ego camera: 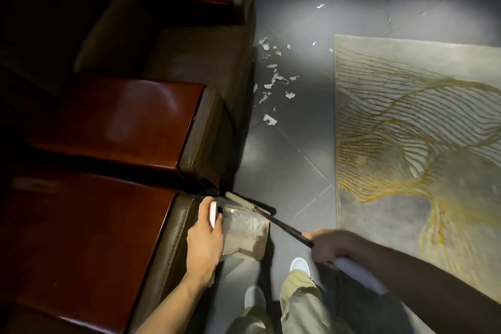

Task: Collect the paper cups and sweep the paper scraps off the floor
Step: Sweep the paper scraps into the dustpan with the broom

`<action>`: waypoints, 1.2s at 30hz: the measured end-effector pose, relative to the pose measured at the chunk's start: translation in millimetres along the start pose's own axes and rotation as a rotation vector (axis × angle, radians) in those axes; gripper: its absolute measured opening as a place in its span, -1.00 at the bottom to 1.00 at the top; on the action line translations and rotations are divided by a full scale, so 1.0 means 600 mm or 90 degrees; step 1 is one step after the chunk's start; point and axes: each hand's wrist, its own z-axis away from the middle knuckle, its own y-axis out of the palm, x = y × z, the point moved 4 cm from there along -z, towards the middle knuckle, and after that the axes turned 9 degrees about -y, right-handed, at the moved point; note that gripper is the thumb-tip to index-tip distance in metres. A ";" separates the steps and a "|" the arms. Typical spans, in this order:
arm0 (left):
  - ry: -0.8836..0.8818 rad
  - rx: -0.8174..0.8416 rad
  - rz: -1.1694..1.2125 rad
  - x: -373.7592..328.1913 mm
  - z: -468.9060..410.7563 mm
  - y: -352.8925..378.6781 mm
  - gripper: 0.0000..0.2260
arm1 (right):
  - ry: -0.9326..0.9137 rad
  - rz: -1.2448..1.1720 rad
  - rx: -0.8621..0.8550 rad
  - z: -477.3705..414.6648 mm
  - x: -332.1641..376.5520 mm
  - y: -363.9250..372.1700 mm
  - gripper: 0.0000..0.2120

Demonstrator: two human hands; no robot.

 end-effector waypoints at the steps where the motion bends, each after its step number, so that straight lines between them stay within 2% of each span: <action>1: 0.005 0.004 0.002 -0.001 0.001 -0.001 -0.63 | 0.009 -0.012 0.010 0.022 0.000 0.002 -0.44; 5: 0.020 0.009 0.019 0.008 0.002 -0.003 -0.65 | -0.042 -0.105 0.026 0.104 0.005 -0.008 -0.33; 6: 0.022 0.012 0.024 0.012 -0.002 -0.004 -0.65 | -0.015 -0.111 0.020 0.115 0.001 -0.007 -0.36; 8: 0.028 0.017 0.021 0.019 -0.009 -0.007 -0.66 | 0.034 -0.066 -0.042 0.124 -0.015 -0.014 -0.61; 9: 0.032 0.018 0.019 0.020 -0.010 -0.009 -0.66 | 0.054 -0.091 -0.055 0.126 -0.026 -0.016 -0.66; 12: 0.035 0.020 0.026 0.019 -0.013 -0.008 -0.66 | 0.053 -0.198 -0.090 0.131 -0.063 -0.030 -0.32; 15: 0.054 0.032 0.033 -0.004 -0.019 -0.002 -0.67 | 0.008 -0.189 -0.133 0.148 -0.058 -0.067 -0.39; 19: 0.106 0.030 0.044 -0.067 -0.040 0.009 -0.66 | -0.007 -0.249 -0.171 0.126 -0.070 -0.125 -0.21; 25: 0.124 0.022 0.046 -0.178 -0.147 0.049 -0.66 | 0.028 -0.289 -0.236 0.079 -0.091 -0.284 -0.33; 36: 0.114 0.021 -0.003 -0.412 -0.340 0.136 -0.69 | -0.001 -0.230 -0.222 -0.047 -0.162 -0.652 -0.51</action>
